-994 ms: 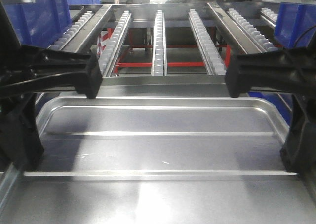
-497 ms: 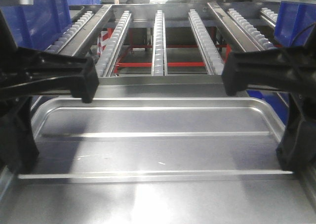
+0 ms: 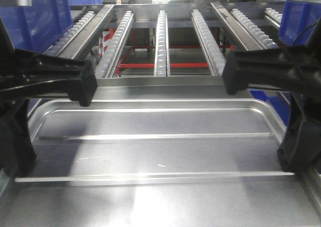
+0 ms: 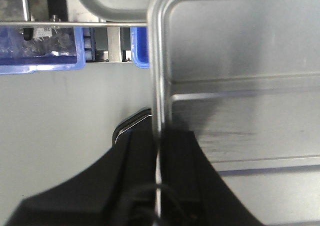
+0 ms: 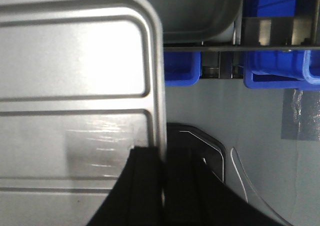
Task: Grab silver tray and place in blue box
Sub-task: 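Hold the tray in both grippers while the base drives away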
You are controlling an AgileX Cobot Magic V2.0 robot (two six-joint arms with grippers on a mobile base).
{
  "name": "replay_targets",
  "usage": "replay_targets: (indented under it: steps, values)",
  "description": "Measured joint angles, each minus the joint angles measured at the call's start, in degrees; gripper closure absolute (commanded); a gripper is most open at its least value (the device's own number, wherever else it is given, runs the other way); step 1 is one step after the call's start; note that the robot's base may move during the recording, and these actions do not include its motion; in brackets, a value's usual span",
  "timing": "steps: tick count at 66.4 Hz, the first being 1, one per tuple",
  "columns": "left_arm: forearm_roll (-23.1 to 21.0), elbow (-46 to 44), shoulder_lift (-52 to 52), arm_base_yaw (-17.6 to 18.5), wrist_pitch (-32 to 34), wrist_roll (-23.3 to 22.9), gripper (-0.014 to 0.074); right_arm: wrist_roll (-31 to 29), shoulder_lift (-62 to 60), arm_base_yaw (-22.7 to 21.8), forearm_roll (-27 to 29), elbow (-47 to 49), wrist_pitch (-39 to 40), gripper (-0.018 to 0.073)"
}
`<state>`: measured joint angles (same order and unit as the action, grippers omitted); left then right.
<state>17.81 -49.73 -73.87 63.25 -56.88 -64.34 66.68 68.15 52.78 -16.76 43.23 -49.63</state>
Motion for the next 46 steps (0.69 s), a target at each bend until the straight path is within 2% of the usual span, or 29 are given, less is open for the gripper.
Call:
replay_targets:
  steps: [46]
  values:
    - [0.1, 0.0, 0.0, 0.0, 1.76, 0.09, 0.0612, 0.0, 0.0, 0.0, -0.11, 0.0, -0.49, 0.0501]
